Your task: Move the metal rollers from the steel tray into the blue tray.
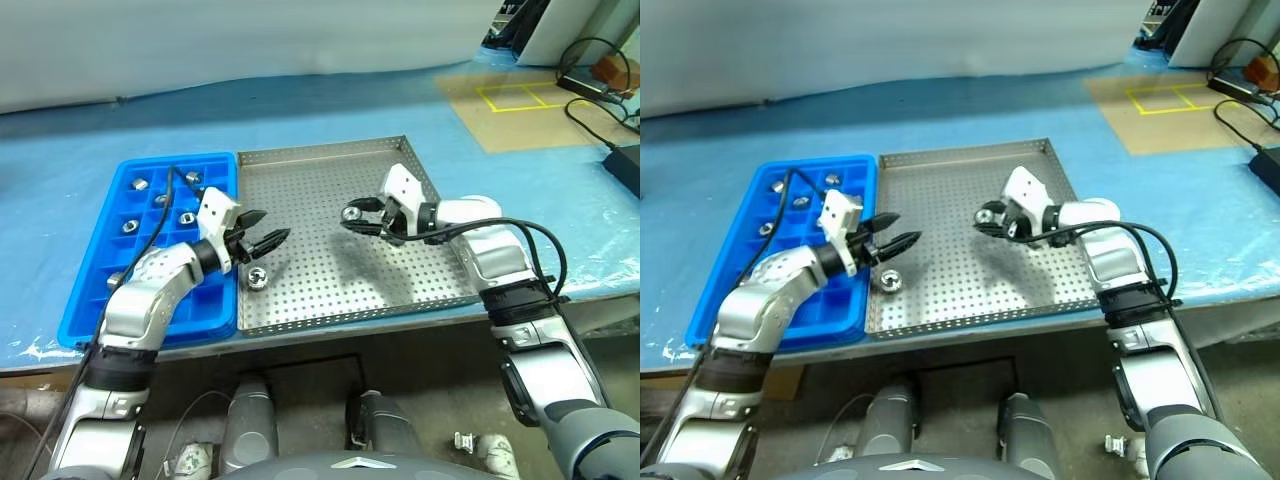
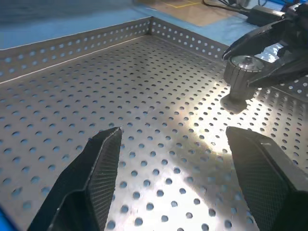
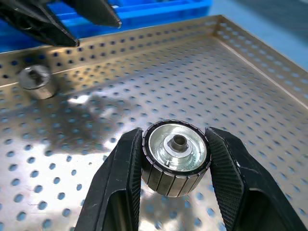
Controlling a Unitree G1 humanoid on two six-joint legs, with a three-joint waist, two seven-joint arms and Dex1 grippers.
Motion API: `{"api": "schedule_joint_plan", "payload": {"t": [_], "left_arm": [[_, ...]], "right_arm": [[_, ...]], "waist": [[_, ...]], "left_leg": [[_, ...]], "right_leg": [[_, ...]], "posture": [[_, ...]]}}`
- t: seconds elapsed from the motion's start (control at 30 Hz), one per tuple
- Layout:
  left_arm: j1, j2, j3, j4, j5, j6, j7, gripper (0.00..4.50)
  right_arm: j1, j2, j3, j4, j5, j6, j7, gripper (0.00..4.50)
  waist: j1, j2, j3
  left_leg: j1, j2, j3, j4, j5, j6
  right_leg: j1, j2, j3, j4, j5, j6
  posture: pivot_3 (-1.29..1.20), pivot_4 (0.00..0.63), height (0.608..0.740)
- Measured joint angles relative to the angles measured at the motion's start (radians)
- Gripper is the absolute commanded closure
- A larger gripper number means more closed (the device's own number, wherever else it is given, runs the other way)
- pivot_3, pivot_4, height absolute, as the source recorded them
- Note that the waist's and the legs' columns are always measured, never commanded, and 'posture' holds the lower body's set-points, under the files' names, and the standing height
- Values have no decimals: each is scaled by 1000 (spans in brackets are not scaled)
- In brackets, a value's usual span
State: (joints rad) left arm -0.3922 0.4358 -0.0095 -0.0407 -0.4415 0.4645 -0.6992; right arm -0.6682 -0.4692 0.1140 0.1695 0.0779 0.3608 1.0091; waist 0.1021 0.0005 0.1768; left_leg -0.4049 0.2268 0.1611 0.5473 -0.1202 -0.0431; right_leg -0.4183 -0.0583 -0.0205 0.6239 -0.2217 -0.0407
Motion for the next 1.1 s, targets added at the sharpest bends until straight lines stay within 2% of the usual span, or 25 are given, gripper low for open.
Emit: {"api": "schedule_joint_plan", "payload": {"t": [0.23,0.33,0.47,0.63,0.87,1.1], "left_arm": [[-87,-1,6,124,21,-42,-58,831],[-62,22,29,120,26,-46,-53,831],[44,45,91,26,23,-35,-11,831],[203,69,194,-143,7,6,71,831],[456,66,409,-383,-37,59,208,831],[657,8,549,-556,-82,82,304,831]], "right_arm": [[32,-8,-18,-88,21,58,-47,2884],[14,18,17,-75,22,55,-44,2884],[-78,81,59,19,22,10,-20,2884],[-210,182,100,215,22,-107,28,2884],[-374,365,136,571,-6,-313,55,2884],[-435,493,144,736,-20,-436,122,2884]], "waist": [[-42,0,0],[-54,0,0],[-54,0,0],[-23,0,0],[47,0,0],[133,1,1]], "left_leg": [[1,0,1,0,0,0],[1,0,1,-1,0,1],[0,1,1,-1,-1,1],[-1,2,0,-1,-1,1],[-8,3,-3,-1,-1,1],[-10,5,-11,-1,-1,1]], "right_leg": [[0,1,2,0,0,0],[-1,1,1,0,0,0],[-1,0,0,0,0,-1],[-1,0,-2,0,0,-1],[-5,0,-6,-1,-1,-3],[-6,0,-8,-2,-2,-3]], "posture": [[-79,150,740],[3,150,740],[132,150,740],[300,150,740],[514,150,740],[666,150,740]]}}
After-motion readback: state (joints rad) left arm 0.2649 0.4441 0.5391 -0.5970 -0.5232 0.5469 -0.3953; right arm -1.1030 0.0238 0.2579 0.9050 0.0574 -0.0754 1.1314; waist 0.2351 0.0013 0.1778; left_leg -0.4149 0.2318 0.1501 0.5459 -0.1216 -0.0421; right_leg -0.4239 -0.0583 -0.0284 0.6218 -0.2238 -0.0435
